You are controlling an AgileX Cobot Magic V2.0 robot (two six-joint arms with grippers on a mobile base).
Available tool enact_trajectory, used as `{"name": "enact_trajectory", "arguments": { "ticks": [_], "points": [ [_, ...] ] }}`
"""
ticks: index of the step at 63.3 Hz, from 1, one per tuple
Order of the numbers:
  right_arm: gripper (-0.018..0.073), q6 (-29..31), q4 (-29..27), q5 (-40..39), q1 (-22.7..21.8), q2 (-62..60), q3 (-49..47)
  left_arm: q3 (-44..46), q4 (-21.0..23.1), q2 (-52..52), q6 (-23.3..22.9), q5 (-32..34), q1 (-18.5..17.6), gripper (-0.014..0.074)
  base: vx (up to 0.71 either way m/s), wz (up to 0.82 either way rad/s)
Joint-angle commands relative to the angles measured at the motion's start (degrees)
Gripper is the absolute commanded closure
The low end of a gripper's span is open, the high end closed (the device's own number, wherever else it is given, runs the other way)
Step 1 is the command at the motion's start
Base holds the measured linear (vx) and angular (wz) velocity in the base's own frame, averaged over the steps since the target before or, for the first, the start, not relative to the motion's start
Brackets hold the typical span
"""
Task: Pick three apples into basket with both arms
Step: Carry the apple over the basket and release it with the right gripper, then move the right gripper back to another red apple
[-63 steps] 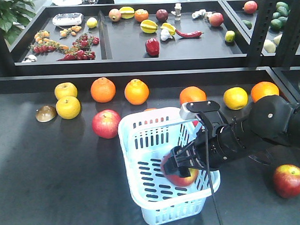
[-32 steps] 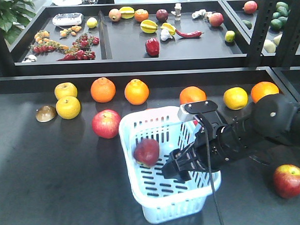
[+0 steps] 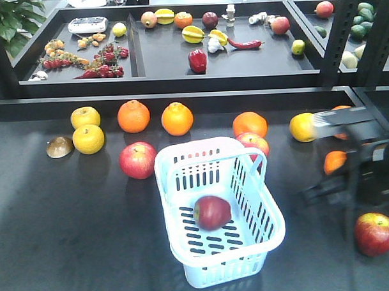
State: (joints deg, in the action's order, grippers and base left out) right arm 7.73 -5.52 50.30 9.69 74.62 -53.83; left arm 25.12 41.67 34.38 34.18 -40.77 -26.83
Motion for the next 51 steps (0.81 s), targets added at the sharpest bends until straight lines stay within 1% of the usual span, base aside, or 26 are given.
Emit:
{"name": "enact_trajectory", "arguments": {
  "ticks": [1,7,12,15,21,30,35,36,41,51],
  "points": [
    [0.0564,-6.0,9.1,-2.7,-4.7,-1.6,-1.5,1.3,2.1,0.0,-0.1,2.8,-0.2,0.0602,0.00,0.00],
    [0.0539,-4.8,9.9,-5.1,-8.9,-1.6,-1.5,1.3,2.1,0.0,-0.1,3.4,-0.2,0.0602,0.00,0.00],
    [0.0469,-4.1,9.5,-6.3,-12.7,-0.8,-1.5,1.3,2.0,0.0,-0.1,3.8,-0.2,0.0602,0.00,0.00],
    [0.0412,-3.8,9.5,-6.4,-14.6,0.5,-1.5,1.3,2.0,0.0,-0.1,3.8,-0.2,0.0602,0.00,0.00],
    [0.0228,-4.2,9.4,-6.2,-18.9,4.3,-1.5,1.3,2.0,0.0,-0.1,3.8,-0.2,0.0602,0.00,0.00],
    [-0.0057,-4.2,10.0,-5.5,-23.2,11.8,-1.5,1.3,2.0,0.0,-0.1,3.8,-0.2,0.0602,0.00,0.00],
    [-0.0161,-5.2,10.1,-5.5,-24.7,15.4,-1.5,1.3,2.0,0.0,-0.1,3.8,-0.2,0.0602,0.00,0.00],
    [-0.0172,-5.4,10.1,-5.5,-24.7,15.9,-1.5,1.3,2.0,0.0,-0.1,3.8,-0.2,0.0602,0.00,0.00],
    [-0.0169,-5.8,10.3,-6.0,-24.7,18.6,-1.5,1.3,2.0,0.0,-0.1,3.8,-0.2,0.0602,0.00,0.00],
    [-0.0146,-6.0,9.6,-7.2,-24.6,22.4,-3.9,1.3,1.8,0.0,-0.1,3.8,-0.2,0.0602,0.00,0.00]
  ]
}}
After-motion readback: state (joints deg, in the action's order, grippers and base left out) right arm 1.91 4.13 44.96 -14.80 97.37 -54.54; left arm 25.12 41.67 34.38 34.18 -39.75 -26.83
